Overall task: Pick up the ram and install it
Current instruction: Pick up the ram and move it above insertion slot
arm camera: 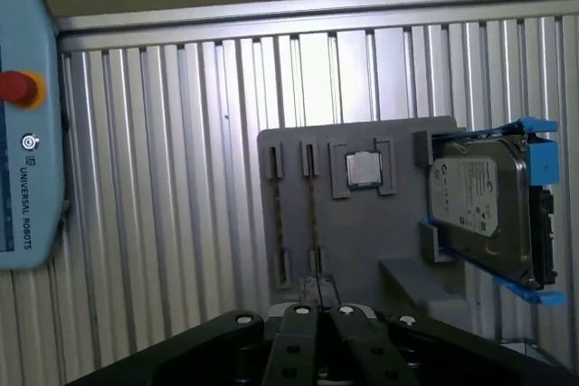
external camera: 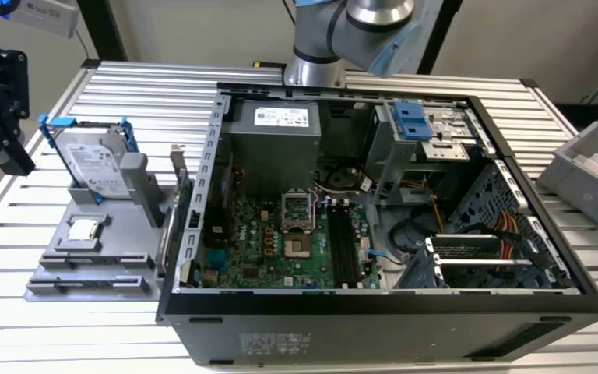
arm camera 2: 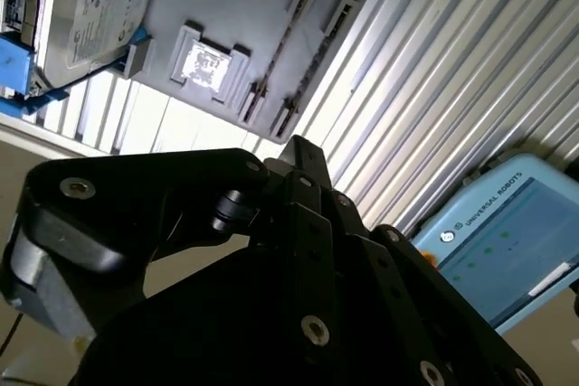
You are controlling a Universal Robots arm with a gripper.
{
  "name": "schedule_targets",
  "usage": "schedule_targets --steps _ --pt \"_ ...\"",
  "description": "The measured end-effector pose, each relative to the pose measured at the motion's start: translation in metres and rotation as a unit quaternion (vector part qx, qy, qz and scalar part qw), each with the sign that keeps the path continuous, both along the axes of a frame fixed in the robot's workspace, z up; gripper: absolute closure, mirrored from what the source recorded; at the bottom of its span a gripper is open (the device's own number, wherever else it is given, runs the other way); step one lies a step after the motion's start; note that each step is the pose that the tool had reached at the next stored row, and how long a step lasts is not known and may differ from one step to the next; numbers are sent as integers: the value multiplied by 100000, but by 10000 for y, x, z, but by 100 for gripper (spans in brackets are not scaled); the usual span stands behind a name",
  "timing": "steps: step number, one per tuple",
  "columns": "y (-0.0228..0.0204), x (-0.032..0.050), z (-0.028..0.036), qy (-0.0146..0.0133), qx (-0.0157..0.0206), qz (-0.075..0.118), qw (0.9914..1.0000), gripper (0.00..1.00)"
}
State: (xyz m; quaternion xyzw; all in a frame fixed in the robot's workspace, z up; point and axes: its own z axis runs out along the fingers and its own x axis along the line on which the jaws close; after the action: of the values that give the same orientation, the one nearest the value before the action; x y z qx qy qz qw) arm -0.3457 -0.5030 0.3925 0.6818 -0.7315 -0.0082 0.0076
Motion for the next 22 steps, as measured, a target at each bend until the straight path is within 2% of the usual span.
schedule_targets --steps 5,15,22 --pt "0 0 0 -3 2 2912 99958 100" --pt "0 0 0 3 -15 8114 99670 100" --pt "0 0 0 1 -16 8711 99620 100"
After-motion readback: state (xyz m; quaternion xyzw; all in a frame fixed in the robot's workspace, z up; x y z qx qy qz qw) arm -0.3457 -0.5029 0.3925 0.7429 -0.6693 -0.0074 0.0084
